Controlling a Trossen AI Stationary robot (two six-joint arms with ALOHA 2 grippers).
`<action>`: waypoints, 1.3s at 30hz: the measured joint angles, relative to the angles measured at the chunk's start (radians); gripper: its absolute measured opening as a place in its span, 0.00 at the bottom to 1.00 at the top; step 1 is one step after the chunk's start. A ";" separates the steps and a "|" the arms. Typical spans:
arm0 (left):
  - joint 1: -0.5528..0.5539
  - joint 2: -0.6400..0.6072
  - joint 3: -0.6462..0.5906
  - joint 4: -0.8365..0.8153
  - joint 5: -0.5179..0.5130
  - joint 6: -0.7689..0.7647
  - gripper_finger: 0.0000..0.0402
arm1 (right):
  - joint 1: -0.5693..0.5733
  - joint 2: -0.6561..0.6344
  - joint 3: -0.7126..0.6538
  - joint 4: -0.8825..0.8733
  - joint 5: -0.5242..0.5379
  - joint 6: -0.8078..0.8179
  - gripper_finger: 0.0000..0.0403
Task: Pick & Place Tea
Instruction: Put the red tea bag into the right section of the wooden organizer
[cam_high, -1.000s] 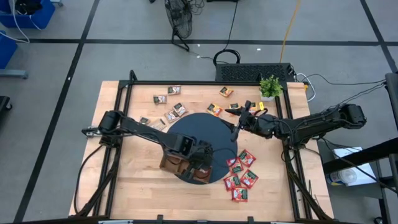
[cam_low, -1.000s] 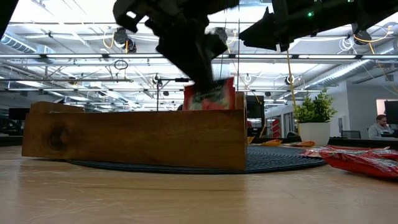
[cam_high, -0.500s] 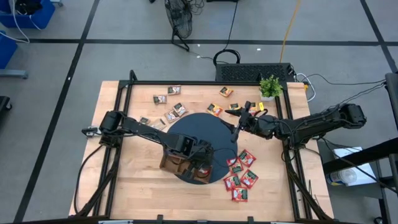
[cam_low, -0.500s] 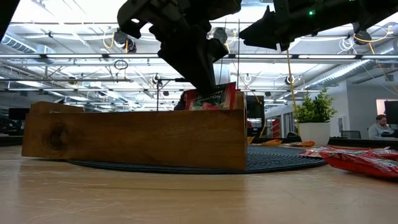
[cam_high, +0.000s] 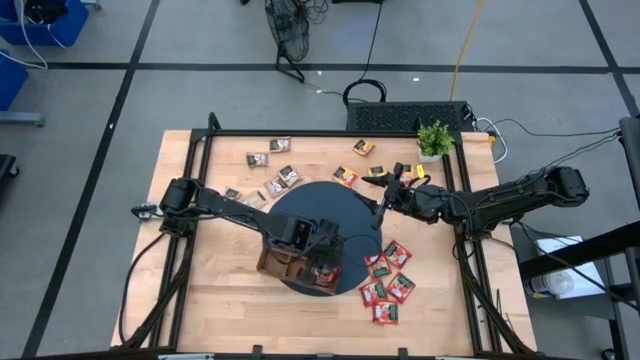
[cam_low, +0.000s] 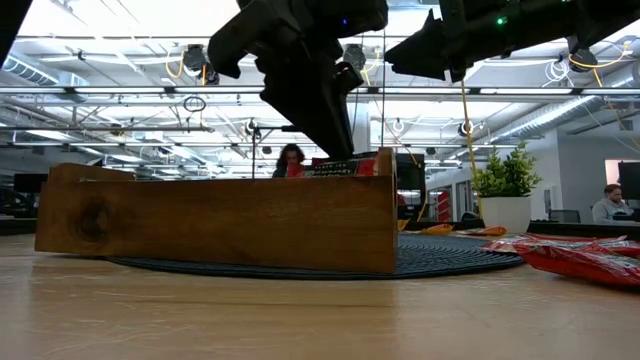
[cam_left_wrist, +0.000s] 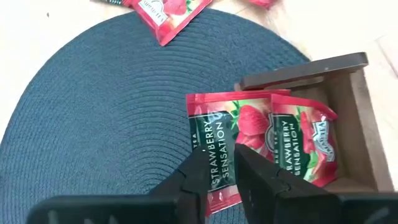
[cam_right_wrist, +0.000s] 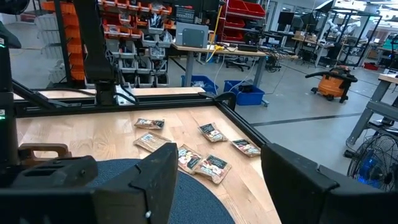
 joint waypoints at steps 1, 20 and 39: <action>-0.002 0.000 0.000 0.000 0.000 0.000 0.22 | 0.000 0.000 0.000 0.000 0.000 0.000 0.53; -0.057 -0.163 0.002 -0.062 0.155 -0.075 0.24 | 0.006 0.000 0.000 -0.008 0.000 0.000 0.53; -0.073 0.029 0.001 -0.020 0.197 -0.086 0.00 | 0.012 0.000 0.000 -0.006 0.000 0.024 0.53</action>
